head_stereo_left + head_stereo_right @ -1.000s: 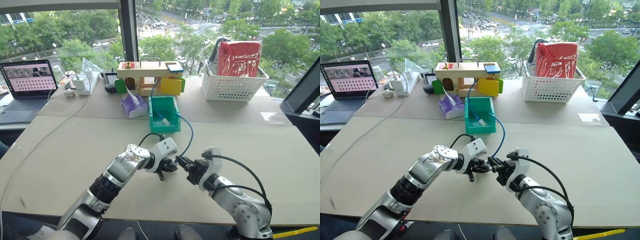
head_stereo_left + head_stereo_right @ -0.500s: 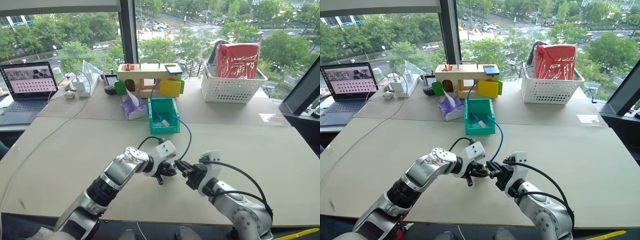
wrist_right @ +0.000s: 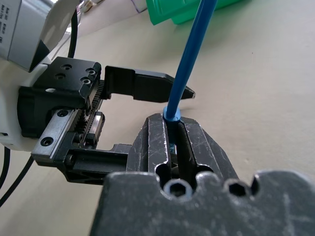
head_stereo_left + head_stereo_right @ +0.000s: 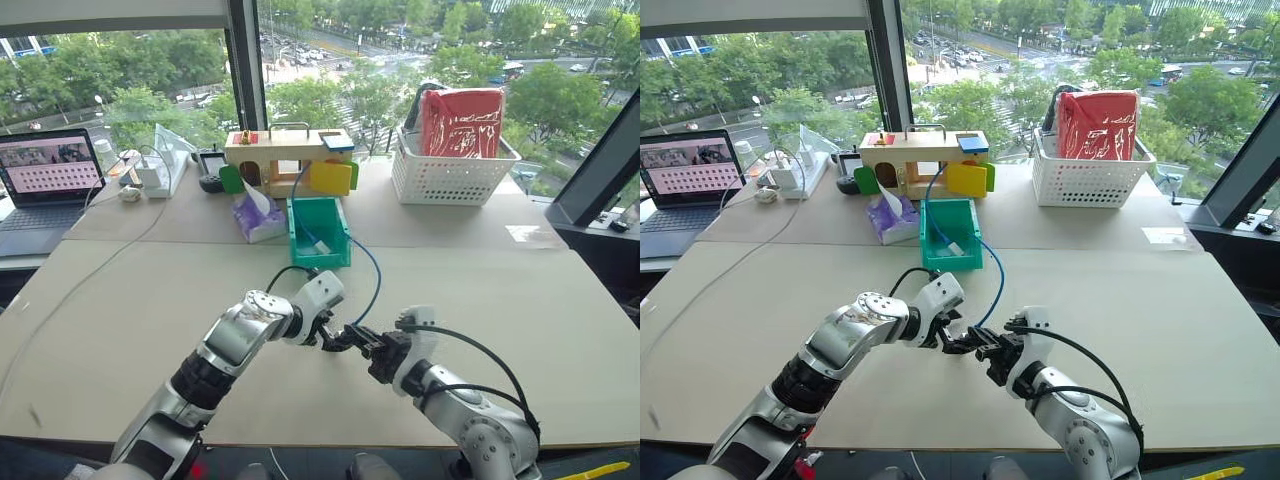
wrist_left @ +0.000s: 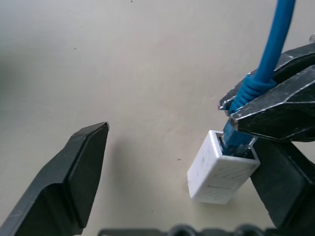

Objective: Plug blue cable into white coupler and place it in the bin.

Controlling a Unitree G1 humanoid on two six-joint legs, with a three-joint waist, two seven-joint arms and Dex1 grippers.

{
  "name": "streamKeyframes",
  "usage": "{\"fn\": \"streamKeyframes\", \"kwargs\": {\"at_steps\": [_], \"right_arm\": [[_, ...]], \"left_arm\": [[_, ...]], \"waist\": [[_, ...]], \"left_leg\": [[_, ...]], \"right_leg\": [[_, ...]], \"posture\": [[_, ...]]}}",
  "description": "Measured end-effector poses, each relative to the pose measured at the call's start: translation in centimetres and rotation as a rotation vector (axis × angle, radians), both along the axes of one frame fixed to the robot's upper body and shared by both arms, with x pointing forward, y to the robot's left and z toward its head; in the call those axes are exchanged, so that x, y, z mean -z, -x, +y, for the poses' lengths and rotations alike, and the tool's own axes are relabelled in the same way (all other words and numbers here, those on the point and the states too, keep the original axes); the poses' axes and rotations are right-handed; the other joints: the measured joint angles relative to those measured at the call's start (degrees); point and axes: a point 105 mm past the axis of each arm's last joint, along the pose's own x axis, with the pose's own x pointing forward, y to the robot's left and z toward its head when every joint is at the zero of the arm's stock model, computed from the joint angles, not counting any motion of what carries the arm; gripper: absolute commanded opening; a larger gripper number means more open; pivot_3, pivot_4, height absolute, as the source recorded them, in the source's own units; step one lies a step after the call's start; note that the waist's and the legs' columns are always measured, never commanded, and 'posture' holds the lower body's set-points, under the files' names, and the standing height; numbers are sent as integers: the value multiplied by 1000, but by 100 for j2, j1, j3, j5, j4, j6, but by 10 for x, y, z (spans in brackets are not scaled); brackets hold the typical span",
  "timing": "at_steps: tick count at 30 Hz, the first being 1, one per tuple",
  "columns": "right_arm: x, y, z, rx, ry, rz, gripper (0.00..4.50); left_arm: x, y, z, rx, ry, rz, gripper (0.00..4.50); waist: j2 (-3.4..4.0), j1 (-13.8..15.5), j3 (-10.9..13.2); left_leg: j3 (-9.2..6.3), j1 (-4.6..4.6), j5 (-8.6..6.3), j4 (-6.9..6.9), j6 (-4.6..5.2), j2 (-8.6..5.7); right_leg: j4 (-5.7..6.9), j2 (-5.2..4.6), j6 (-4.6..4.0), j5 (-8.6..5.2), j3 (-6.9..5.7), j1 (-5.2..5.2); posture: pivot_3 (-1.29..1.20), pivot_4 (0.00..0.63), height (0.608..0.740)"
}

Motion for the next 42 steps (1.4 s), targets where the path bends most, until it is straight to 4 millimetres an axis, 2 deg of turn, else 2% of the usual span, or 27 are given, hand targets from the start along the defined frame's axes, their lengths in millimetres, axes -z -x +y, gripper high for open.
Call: {"fn": "streamKeyframes", "kwargs": {"at_steps": [4,9,10,12,14,16,18,19,21,23,26,28,30,31,35,40,41,42], "right_arm": [[2,1,-11,17,-9,39,0],[-14,-12,-30,55,-60,53,0],[-27,-22,-42,92,-70,24,0],[-65,-45,-69,176,-89,-81,0],[-116,-64,-76,183,-128,-224,0],[-158,-84,-69,139,-149,-315,0],[-192,-99,-60,97,-147,-383,0],[-203,-104,-54,73,-148,-406,0],[-209,-120,-36,10,-129,-397,0],[-205,-145,-12,-44,-32,-392,0],[-189,-166,10,-90,77,-391,0],[-174,-178,19,-101,128,-376,0],[-161,-187,22,-96,161,-359,926],[-156,-191,22,-92,173,-352,1164],[-147,-198,22,-91,211,-358,2465],[-156,-198,19,-95,178,-395,4268],[-163,-197,19,-102,164,-415,4478],[-171,-195,18,-108,153,-443,4478]], "left_arm": [[-11,4,4,76,22,-48,4438],[-26,5,33,136,51,-123,4438],[-30,14,36,197,88,-136,4438],[-39,26,34,266,182,-137,4438],[-51,23,35,260,236,-181,4438],[-61,15,39,202,275,-240,4438],[-68,8,39,148,321,-289,4438],[-69,5,40,124,333,-304,4438],[-67,-4,48,49,312,-364,4438],[-64,-19,60,-62,264,-428,4438],[-66,-23,73,-134,261,-460,4438],[-62,-17,79,-152,264,-457,4438],[-58,-11,83,-168,283,-437,4500],[-57,-9,84,-175,289,-433,4500],[-65,-2,94,-218,342,-443,4500],[-72,0,108,-286,371,-473,4500],[-73,-1,110,-298,375,-481,4500],[-76,-1,113,-309,380,-489,4500]], "waist": [[7,5,9],[55,56,71],[58,70,86],[62,151,132],[65,171,173],[76,153,202],[80,159,211],[77,163,211],[79,162,211],[79,140,213],[79,154,213],[79,167,213],[79,192,213],[79,206,213],[80,205,214],[81,165,216],[83,163,218],[84,162,220]], "left_leg": [[0,-9,0,-29,0,6],[3,-66,1,-17,0,-7],[12,-94,3,-9,-3,-10],[13,-123,8,15,-7,-20],[8,-140,7,48,-6,-19],[12,-141,7,61,-6,-20],[12,-142,7,64,-5,-20],[5,-143,4,62,-1,-19],[12,-143,2,62,3,-22],[15,-149,2,62,3,-22],[12,-157,2,60,2,-21],[11,-173,1,60,3,-27],[7,-208,3,65,-1,-40],[4,-234,7,70,-7,-45],[0,-238,10,73,-12,-49],[-7,-231,20,76,-29,-50],[-8,-231,24,78,-34,-50],[-9,-231,26,79,-37,-51]], "right_leg": [[-1,7,-16,-9,0,-17],[1,-7,-12,-6,1,-66],[4,-13,-5,1,7,-91],[4,-26,6,14,4,-105],[4,-25,19,20,-1,-107],[3,-25,29,26,3,-104],[3,-24,32,29,2,-103],[2,-23,24,33,-5,-102],[3,-25,-7,52,2,-106],[3,-25,-11,54,4,-114],[5,-26,-13,55,-1,-122],[7,-36,-14,56,-5,-134],[23,-53,-13,58,-6,-175],[40,-58,-12,60,-7,-203],[81,-62,-11,62,-10,-209],[72,-58,-11,61,-12,-208],[75,-57,-11,61,-13,-209],[79,-57,-11,61,-13,-209]], "posture": [[0,150,733],[0,150,733],[0,150,733],[0,150,733],[0,150,733],[0,150,733],[0,150,733],[0,150,733],[0,150,733],[0,150,733],[0,150,733],[0,150,733],[0,150,733],[0,150,733],[0,150,733],[0,150,733],[0,150,733],[0,150,733]]}}
